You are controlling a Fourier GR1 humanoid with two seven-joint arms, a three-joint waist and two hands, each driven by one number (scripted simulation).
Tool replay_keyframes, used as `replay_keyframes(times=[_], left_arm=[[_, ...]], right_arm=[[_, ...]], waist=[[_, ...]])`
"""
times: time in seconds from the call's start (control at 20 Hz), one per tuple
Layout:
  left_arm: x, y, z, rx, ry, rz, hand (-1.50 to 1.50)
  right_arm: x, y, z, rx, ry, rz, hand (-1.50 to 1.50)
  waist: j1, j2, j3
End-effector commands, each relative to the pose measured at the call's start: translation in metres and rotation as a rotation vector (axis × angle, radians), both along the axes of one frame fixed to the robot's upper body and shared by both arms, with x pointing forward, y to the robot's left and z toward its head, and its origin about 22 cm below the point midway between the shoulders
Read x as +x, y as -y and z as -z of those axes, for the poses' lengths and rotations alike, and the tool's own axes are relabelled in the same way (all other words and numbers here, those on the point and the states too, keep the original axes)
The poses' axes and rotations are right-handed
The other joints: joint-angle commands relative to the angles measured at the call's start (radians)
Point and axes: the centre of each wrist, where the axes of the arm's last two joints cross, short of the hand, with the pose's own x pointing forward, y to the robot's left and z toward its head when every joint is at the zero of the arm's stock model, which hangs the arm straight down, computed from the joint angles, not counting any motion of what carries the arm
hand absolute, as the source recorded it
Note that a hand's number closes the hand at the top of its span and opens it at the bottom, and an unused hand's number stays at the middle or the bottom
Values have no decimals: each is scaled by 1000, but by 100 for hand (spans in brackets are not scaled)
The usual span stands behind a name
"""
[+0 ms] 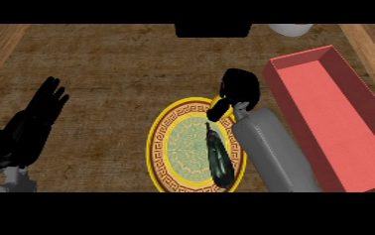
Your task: Pick the lemon from the plate and place it in the cardboard box
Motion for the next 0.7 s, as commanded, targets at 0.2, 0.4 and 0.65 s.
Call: replay_keyframes(times=[0.2,0.4,0.65], left_arm=[[-7,-1,-10,8,-2,18,0],[8,0,-5,-2,1,-2,0],[-7,-17,-7,7,6,-7,0]], right_arm=[[-38,-41,-74,-3,255,65,150],[-53,-51,-131,-19,424,100,150],[-57,-27,-178,-59,584,263,150]], waist=[[11,-1,0],[-1,-2,-1],[-5,-6,-1]])
